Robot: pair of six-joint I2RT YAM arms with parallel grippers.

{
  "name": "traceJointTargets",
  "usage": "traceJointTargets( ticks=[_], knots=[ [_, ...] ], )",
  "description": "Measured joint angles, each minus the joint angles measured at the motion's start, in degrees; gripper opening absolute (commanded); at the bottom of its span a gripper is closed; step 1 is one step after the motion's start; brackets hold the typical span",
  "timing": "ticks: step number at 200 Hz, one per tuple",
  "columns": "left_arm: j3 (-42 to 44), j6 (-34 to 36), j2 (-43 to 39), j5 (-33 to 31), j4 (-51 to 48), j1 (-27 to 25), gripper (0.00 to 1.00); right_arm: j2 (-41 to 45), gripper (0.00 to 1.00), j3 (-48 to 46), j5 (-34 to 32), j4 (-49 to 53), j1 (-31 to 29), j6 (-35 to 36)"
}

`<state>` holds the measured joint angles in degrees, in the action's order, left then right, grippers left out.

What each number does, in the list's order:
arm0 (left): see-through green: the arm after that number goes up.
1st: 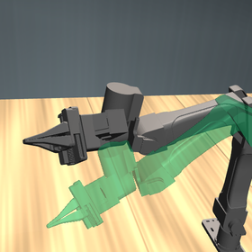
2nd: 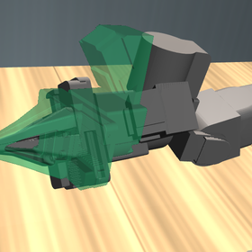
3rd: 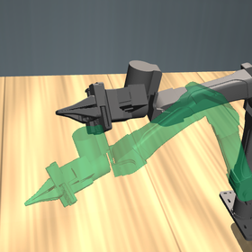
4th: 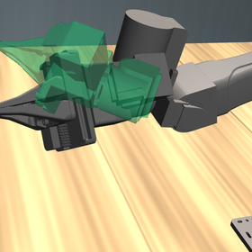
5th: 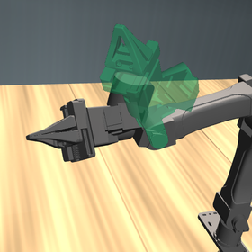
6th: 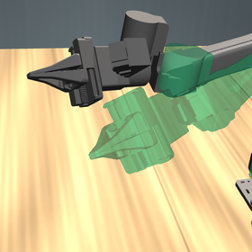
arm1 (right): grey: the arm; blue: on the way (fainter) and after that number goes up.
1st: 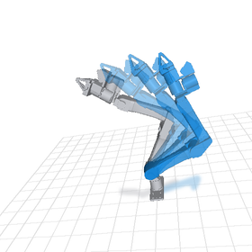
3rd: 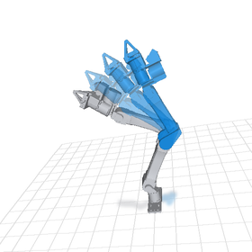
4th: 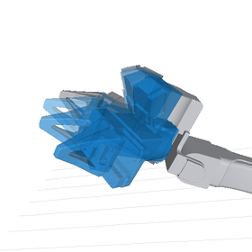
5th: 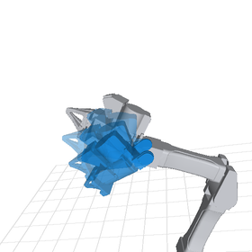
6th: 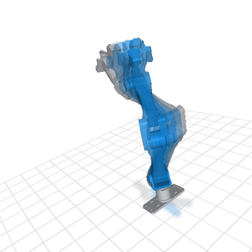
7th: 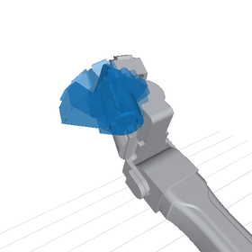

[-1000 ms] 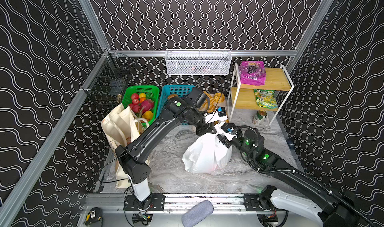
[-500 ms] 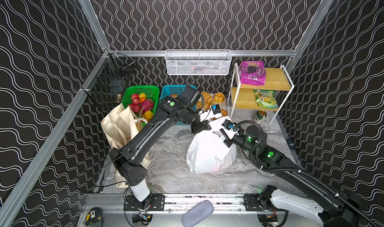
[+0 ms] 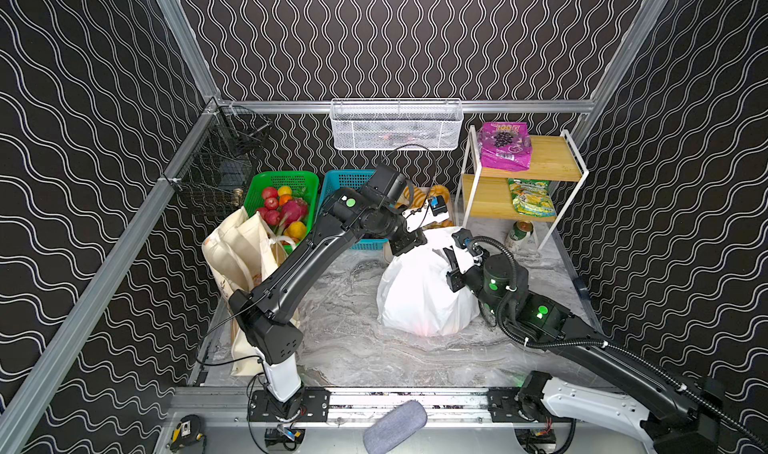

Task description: Place the mixed food into the grocery bags and tie them

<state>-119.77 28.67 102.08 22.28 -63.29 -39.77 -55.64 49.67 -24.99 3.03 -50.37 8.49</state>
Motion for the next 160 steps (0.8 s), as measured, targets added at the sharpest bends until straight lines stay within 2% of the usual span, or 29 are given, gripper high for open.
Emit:
traceJointTargets(
  ticks=[13, 38, 59, 84, 130, 160],
  knots=[
    [-0.5, 0.02, 0.68, -0.02, -0.87, 0.0, 0.0, 0.87, 0.01, -0.94, -0.02, -0.2, -0.57, -0.61],
    [-0.66, 0.04, 1.53, 1.01, -3.26, 0.0, 0.0, 2.69, 0.34, -3.19, 2.54, 0.15, -0.68, -0.57],
    [0.94, 0.07, 1.05, 2.21, -4.35, 0.44, 0.0, 4.83, 0.49, -3.45, 4.28, 1.38, -0.15, 0.11],
    [3.74, 0.37, -0.5, 4.46, -4.81, 0.26, 0.0, 6.78, 0.53, -2.82, 10.43, 3.15, 2.62, 1.4],
    [3.54, 1.33, -0.92, 6.97, -5.18, 0.33, 0.0, 9.57, 0.54, -1.46, 21.53, 4.72, 9.2, 1.66],
    [3.48, 1.46, -0.96, 8.0, -5.4, 0.33, 0.0, 11.21, 0.58, -1.99, 29.51, 3.67, 14.91, 3.15]
  ],
)
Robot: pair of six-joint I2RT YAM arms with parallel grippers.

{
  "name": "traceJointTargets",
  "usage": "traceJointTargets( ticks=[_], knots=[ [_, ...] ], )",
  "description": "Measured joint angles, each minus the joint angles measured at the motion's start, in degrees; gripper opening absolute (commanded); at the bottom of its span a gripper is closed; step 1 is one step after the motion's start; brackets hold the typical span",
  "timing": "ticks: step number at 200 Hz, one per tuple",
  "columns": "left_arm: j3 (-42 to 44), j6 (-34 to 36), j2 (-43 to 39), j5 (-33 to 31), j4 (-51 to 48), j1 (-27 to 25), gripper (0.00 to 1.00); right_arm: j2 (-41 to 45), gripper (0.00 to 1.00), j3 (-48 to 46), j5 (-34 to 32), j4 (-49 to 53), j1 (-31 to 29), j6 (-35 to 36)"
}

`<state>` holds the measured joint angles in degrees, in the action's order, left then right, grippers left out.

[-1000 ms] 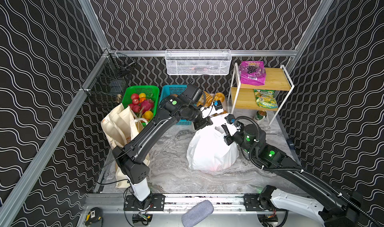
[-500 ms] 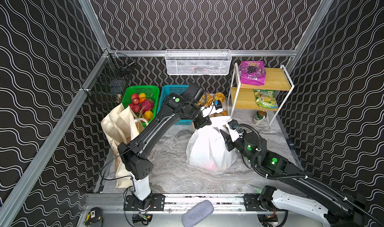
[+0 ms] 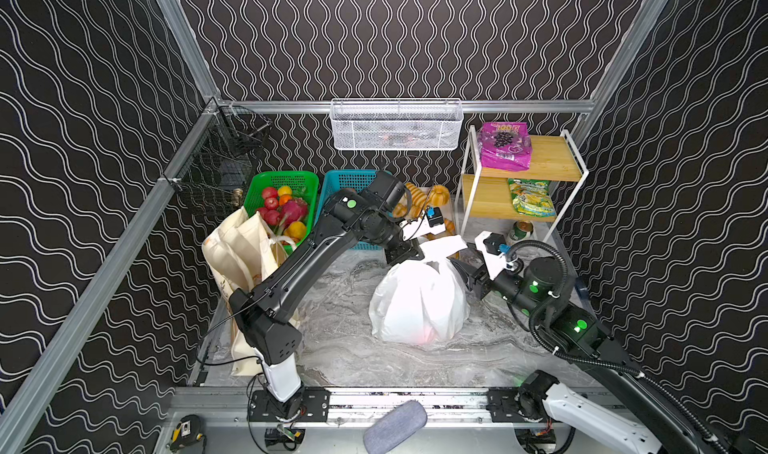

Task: Place the mixed food into the grocery bags and tie them
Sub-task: 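Open the right gripper and draw it back from the bag while the left gripper holds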

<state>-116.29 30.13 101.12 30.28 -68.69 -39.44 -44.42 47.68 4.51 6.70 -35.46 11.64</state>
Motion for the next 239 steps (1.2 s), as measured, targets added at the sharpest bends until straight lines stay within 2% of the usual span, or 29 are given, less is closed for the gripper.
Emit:
traceJointTargets(
  ticks=[21, 48, 62, 77, 87, 103, 113, 139, 161, 173, 190, 203, 217, 239],
  knots=[
    [-1.05, -0.5, 0.61, 0.04, -0.48, 0.07, 0.0, -1.03, 0.6, -0.04, 3.63, -1.01, 0.96, 2.71],
    [-2.25, -3.37, 2.51, 0.98, -1.11, 0.96, 0.0, 0.59, 0.52, -4.28, 7.98, -6.64, 1.11, 9.22],
    [-2.05, -4.94, 2.93, 1.4, -1.42, 1.33, 0.0, 1.05, 0.51, -6.21, 9.75, -10.32, 1.09, 11.89],
    [-1.49, -6.4, 2.91, 1.68, -1.44, 1.53, 0.0, 0.81, 0.48, -6.49, 9.73, -13.88, 1.11, 13.22],
    [-1.33, -7.61, 2.91, 2.01, -1.42, 1.66, 0.0, 0.15, 0.49, -6.03, 9.25, -15.82, 1.11, 13.99],
    [-1.05, -8.96, 2.89, 3.06, -1.33, 1.79, 0.0, -1.75, 0.51, -4.87, 5.92, -17.68, 1.11, 15.08],
    [-0.52, -9.27, 2.73, 3.63, -0.92, 1.88, 0.0, -2.64, 0.49, -4.24, 3.41, -17.68, 1.25, 15.21],
    [0.52, -10.93, 2.4, 5.35, -0.37, 1.99, 0.0, -5.79, 0.46, 0.11, 5.66, -15.76, 1.57, 14.73],
    [1.14, -11.93, 2.29, 6.43, 0.09, 2.25, 0.0, -9.18, 0.34, 2.14, 8.33, -14.78, 1.73, 12.48],
    [1.66, -12.15, 2.23, 6.75, 0.24, 2.32, 0.02, -10.25, 0.21, 2.12, 8.74, -13.77, 1.84, 11.34],
    [2.69, -12.59, 1.75, 6.99, 0.87, 2.29, 0.03, -11.1, 0.1, 2.1, 9.55, -13.66, 1.95, 9.84],
    [3.26, -12.85, 1.25, 6.99, 1.51, 2.29, 0.08, -11.72, 0.0, 2.29, 9.97, -13.68, 2.21, 9.81],
    [3.63, -13.22, 0.66, 7.04, 2.32, 2.29, 0.1, -12.46, 0.0, 2.8, 10.56, -13.66, 2.54, 8.52],
    [4.04, -13.22, -0.24, 7.89, 3.41, 2.29, 0.25, -12.96, 0.0, 3.19, 11.02, -13.97, 2.51, 8.35]
  ],
)
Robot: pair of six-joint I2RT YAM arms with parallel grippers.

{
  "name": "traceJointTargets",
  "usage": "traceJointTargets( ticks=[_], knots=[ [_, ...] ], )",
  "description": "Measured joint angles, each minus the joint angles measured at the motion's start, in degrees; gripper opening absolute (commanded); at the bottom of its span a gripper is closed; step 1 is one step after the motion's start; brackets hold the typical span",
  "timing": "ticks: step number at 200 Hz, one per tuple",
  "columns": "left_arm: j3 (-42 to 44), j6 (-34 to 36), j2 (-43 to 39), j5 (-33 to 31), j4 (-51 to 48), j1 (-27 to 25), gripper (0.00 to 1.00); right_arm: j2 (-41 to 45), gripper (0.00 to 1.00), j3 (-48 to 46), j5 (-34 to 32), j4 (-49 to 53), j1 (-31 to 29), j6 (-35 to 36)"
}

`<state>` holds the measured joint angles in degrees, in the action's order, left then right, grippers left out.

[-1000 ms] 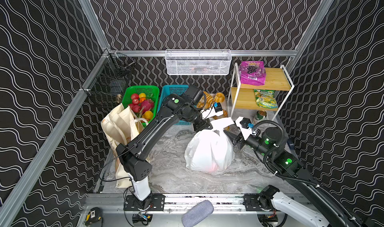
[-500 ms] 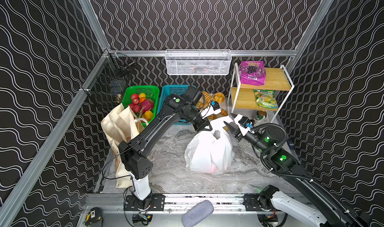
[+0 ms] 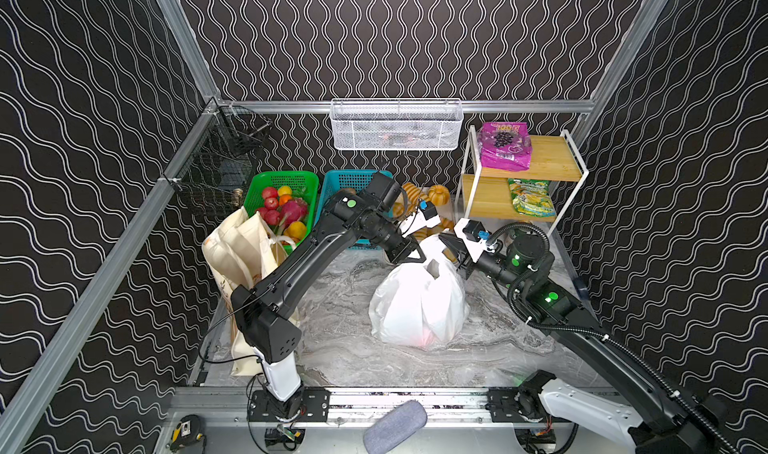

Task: Place the mixed food into the grocery bags and tie them
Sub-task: 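Open the right gripper and draw it back from the bag while the left gripper holds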

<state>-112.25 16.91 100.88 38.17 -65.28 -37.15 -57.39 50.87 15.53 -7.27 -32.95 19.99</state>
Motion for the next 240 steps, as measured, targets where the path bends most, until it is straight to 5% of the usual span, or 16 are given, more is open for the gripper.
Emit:
traceJointTargets(
  ticks=[43, 66, 82, 99, 121, 158, 194, 240],
  knots=[
    [1.62, -0.02, -1.14, 2.43, 1.79, 0.0, 0.29, -0.92, 0.0, 0.15, 0.39, -1.57, 0.02, -1.33],
    [1.64, -0.2, -0.85, 3.02, 2.47, 0.0, 0.18, -1.49, 0.0, 0.24, 1.05, -2.91, 0.02, -1.6],
    [1.46, -0.96, -0.55, 2.32, 2.69, 0.0, 0.0, -1.84, 0.0, 0.26, 1.92, -3.69, 0.02, -2.82],
    [1.22, -1.73, -0.5, 1.01, 3.06, 0.0, 0.0, -1.77, 0.24, 1.25, 1.97, -3.3, 0.04, -3.74],
    [2.58, -3.54, -1.53, -0.61, 5.03, 0.2, 0.0, 0.13, 0.42, 3.93, -0.94, -1.46, 1.33, -6.54],
    [4.7, -7.85, -2.51, -1.75, 8.35, 0.68, 0.0, 2.89, 0.51, 7.65, 0.68, 4.87, 8.66, -18.84],
    [5.79, -9.49, -2.78, -1.7, 9.94, 0.74, 0.0, -0.72, 0.54, 8.94, 12.33, 11.19, 14.29, -36.06],
    [6.4, -9.9, -3.3, -1.6, 10.32, 0.72, 0.0, -5.66, 0.49, 8.96, 24.68, 10.1, 14.75, -47.91]
  ],
)
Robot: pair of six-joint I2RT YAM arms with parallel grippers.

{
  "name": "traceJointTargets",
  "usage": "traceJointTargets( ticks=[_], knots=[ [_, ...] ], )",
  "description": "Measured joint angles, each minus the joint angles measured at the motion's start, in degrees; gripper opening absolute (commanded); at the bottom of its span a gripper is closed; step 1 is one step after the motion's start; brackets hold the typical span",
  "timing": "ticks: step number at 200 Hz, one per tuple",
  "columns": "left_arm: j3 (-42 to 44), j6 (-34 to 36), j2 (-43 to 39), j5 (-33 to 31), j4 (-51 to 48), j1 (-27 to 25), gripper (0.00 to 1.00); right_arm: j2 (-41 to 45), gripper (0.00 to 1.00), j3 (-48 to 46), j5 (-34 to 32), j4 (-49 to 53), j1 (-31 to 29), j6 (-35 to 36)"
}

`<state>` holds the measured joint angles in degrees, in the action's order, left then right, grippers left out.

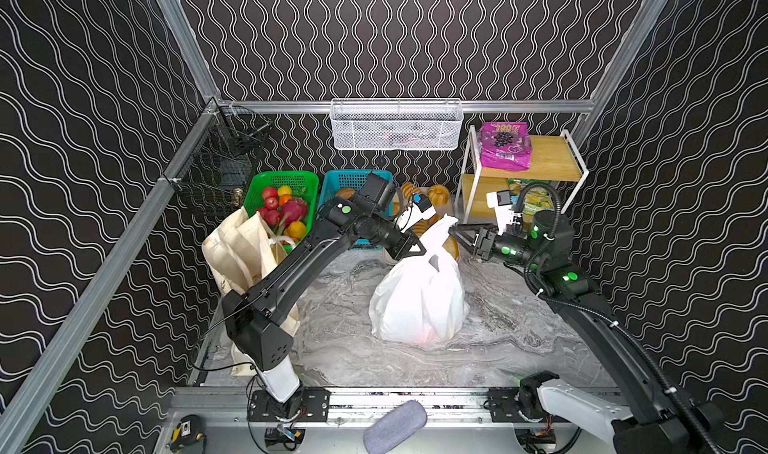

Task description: Place the mixed food into the grocery bags and tie them

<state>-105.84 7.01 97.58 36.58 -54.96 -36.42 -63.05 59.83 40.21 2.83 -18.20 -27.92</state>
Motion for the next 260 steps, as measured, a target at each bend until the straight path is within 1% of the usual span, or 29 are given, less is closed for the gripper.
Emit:
traceJointTargets(
  ticks=[9, 25, 33, 40, 50, 67, 72, 86, 114, 130, 140, 149, 168, 201, 260],
  knots=[
    [-0.2, 0.0, 0.04, 0.07, -0.04, 0.0, 0.0, -1.55, 0.43, 0.04, 1.92, -1.22, -0.02, -2.08],
    [-0.57, 0.02, 0.15, 0.11, -0.07, 0.0, 0.0, -3.76, 0.24, 0.02, 4.26, -4.17, 0.0, -5.64],
    [-0.66, 0.02, 0.24, 0.09, -0.07, 0.0, 0.0, -4.44, 0.12, -0.02, 5.03, -5.77, 0.0, -7.02],
    [-0.66, 0.02, 0.26, 0.09, -0.09, 0.0, 0.0, -4.94, 0.06, -0.07, 5.49, -7.43, 0.0, -8.2],
    [-0.66, 0.04, 0.35, 0.09, -0.15, 0.0, 0.0, -5.46, 0.0, -0.07, 5.75, -9.2, 0.0, -9.31],
    [-0.74, 0.63, 0.37, 0.13, -0.28, 0.0, 0.0, -6.97, 0.0, 1.11, 5.73, -9.94, 0.0, -10.01],
    [-0.79, 0.66, 0.37, 0.13, -0.26, 0.0, 0.04, -7.45, 0.0, 1.6, 5.7, -9.92, 0.0, -9.97],
    [-0.92, 0.79, 0.35, 0.11, -0.15, 0.0, 0.06, -8.59, 0.0, 2.58, 5.75, -9.99, -0.02, -9.66],
    [-0.5, 1.11, -0.24, 0.22, 0.09, 0.0, 0.17, -11.43, 0.0, 3.87, 6.82, -9.97, -0.02, -8.57],
    [-0.24, 1.29, -0.5, 0.26, 0.44, 0.0, 0.18, -13.11, 0.0, 4.87, 7.89, -9.86, -0.02, -8.11],
    [-0.22, 1.36, -0.5, 0.07, 0.5, -0.02, 0.22, -14.03, 0.0, 5.49, 8.92, -9.94, -0.02, -7.41],
    [-0.22, 1.36, -0.48, -0.2, 0.5, -0.02, 0.24, -14.69, 0.0, 5.79, 9.88, -10.1, -0.02, -7.28],
    [-0.22, 1.36, -0.26, -0.57, 0.55, -0.09, 0.26, -16.41, 0.0, 6.62, 11.89, -10.4, -0.02, -7.39],
    [-0.22, 1.33, -0.17, -2.43, 0.81, -0.5, 0.24, -19.67, 0.0, 8.11, 14.53, -10.4, -0.02, -7.45],
    [-0.35, 1.33, -1.05, -9.44, 0.79, -1.86, 0.25, -25.81, 0.0, 11.32, 20.06, -10.21, -1.07, -8.52]
  ],
)
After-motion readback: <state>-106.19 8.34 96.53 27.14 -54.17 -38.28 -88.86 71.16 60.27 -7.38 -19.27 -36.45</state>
